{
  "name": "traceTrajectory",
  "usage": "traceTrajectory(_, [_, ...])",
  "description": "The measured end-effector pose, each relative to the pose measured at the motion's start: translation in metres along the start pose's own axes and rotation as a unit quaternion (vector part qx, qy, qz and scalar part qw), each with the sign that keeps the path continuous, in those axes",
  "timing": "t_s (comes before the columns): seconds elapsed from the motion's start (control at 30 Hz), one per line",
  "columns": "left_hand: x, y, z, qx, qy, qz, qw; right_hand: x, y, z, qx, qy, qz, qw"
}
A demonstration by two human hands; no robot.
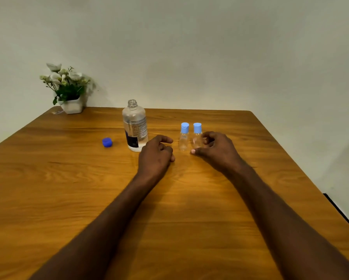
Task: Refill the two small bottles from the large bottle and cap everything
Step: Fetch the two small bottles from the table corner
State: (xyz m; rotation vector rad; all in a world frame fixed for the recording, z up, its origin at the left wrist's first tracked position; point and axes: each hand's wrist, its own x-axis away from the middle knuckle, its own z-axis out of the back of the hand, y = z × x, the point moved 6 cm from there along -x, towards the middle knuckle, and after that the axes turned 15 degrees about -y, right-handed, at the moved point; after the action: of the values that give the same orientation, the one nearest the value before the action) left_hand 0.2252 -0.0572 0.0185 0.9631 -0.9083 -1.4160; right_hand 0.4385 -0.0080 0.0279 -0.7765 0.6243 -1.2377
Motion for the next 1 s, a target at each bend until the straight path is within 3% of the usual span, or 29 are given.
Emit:
traceTrajectory(0.17, [-0.001,0.0,0.0,0.008,-0.003,-0.002,1.0,0.004,0.0,0.0,0.004,-0.034,0.009,0.999])
traceTrajectory(0.33, [-0.004,0.0,-0.002,-0.007,-0.012,0.0,1.0,0.001,-0.002,-0.004,0.054,0.014,0.016,0.998])
traceTrajectory(0.47, [-0.009,-0.001,-0.004,-0.016,-0.013,0.002,1.0,-0.003,0.002,-0.005,0.017,0.04,-0.008,0.999])
traceTrajectory(1.0, [-0.004,-0.001,0.0,-0.021,0.007,-0.018,1.0,-0.002,0.009,-0.007,0.014,0.074,-0.038,0.996])
